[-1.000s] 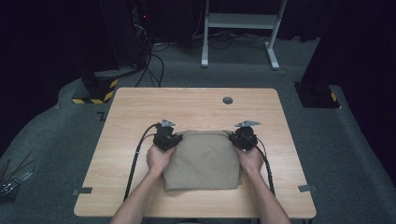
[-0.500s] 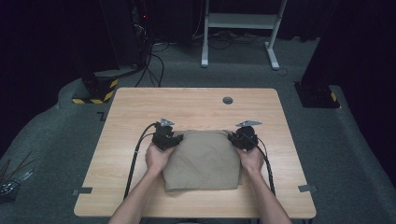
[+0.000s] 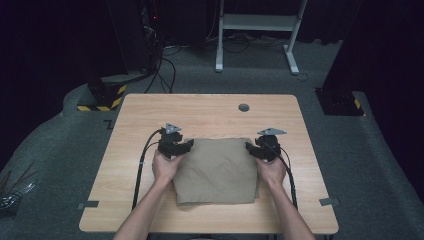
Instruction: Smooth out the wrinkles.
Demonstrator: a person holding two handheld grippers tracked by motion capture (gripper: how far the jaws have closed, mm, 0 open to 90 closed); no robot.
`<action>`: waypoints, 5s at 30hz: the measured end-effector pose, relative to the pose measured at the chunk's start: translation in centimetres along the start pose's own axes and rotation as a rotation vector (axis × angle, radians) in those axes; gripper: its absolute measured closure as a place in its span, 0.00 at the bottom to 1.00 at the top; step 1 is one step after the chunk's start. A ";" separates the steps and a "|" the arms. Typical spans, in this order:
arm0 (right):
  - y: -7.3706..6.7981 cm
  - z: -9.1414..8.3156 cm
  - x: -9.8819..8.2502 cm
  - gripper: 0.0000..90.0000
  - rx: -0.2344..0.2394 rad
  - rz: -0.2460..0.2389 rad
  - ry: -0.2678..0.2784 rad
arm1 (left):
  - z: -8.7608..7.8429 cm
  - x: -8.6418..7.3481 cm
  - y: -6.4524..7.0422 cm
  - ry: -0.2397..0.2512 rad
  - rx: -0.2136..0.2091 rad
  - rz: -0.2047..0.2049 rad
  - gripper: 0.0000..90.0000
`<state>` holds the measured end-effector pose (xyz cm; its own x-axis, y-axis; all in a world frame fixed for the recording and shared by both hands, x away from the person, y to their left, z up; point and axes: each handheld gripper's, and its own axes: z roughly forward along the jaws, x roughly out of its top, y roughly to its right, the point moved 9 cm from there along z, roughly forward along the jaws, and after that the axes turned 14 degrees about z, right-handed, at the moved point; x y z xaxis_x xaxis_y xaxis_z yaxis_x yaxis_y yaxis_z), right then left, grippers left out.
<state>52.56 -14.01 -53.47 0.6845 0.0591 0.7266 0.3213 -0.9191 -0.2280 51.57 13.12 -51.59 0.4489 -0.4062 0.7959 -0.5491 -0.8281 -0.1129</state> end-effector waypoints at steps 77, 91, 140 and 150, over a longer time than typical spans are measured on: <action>-4.1 -3.5 -8.0 0.52 0.104 -0.100 0.009 | -2.6 -7.3 7.0 -0.017 -0.119 0.088 0.42; -3.7 -0.4 -7.1 0.52 0.064 -0.100 -0.027 | 0.2 -6.6 5.7 -0.068 -0.105 0.057 0.42; 0.6 -6.2 -4.2 0.50 0.078 0.007 0.162 | -5.9 -5.9 0.4 0.111 -0.020 -0.083 0.41; 1.1 -7.6 -4.2 0.50 0.078 0.016 0.188 | -7.8 -5.7 0.0 0.147 -0.004 -0.078 0.41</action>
<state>45.04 -18.21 -51.79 0.5579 -0.0362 0.8291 0.3658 -0.8860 -0.2849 43.54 18.42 -51.50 0.3822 -0.2797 0.8807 -0.5196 -0.8532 -0.0455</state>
